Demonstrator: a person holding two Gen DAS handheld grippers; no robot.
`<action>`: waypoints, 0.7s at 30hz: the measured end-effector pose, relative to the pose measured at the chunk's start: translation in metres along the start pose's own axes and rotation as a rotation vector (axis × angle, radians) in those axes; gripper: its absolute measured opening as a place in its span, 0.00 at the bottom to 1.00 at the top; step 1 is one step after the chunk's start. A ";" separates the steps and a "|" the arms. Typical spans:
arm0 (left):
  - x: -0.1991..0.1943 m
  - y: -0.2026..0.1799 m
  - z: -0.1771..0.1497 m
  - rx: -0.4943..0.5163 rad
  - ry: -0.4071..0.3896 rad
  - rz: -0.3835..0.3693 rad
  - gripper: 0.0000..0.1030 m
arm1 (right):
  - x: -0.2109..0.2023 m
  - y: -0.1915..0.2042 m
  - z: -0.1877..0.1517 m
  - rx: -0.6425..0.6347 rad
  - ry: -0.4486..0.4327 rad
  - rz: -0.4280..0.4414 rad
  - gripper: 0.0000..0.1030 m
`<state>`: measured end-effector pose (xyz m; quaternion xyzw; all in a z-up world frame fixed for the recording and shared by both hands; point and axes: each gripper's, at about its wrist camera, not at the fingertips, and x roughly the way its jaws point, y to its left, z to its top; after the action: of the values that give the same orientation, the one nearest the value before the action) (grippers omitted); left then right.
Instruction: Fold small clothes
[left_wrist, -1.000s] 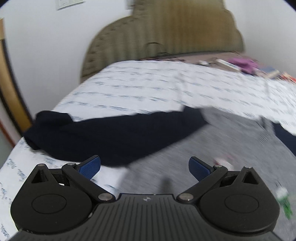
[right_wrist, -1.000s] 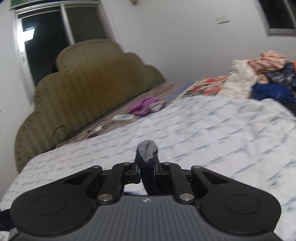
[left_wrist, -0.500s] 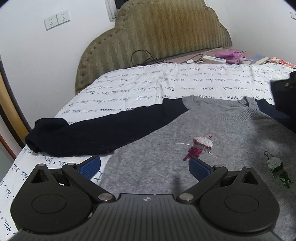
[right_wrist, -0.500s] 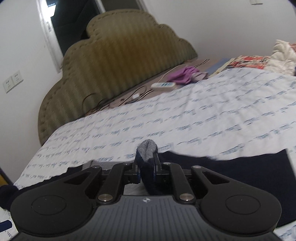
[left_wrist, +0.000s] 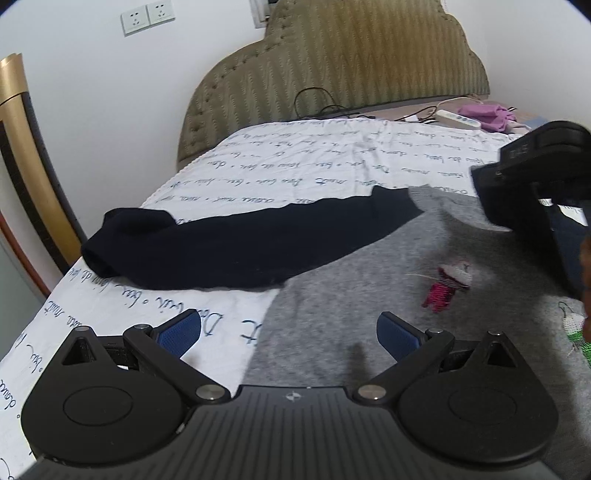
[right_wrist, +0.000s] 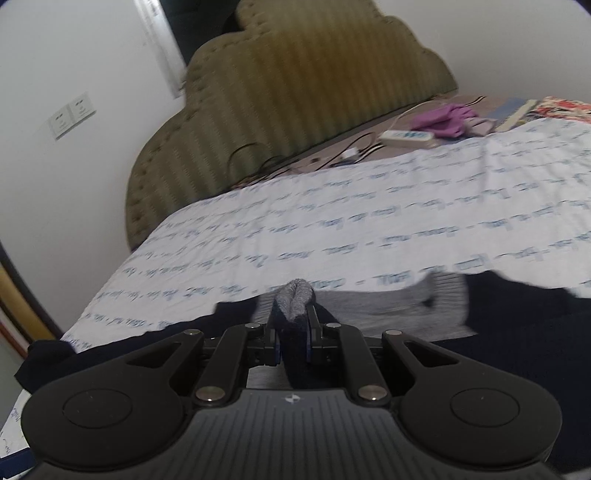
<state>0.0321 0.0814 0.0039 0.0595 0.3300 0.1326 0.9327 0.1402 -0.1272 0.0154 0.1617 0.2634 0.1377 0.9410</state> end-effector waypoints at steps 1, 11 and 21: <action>0.000 0.002 0.000 -0.002 0.002 0.002 1.00 | 0.005 0.006 -0.001 0.003 0.010 0.010 0.11; 0.004 0.018 -0.002 -0.035 0.030 0.008 1.00 | 0.043 0.055 -0.015 -0.032 0.075 0.064 0.11; 0.008 0.022 -0.002 -0.037 0.052 0.012 1.00 | 0.067 0.082 -0.012 -0.072 0.105 0.079 0.14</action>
<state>0.0324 0.1053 0.0015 0.0407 0.3514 0.1459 0.9239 0.1744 -0.0270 0.0061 0.1307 0.3009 0.1926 0.9248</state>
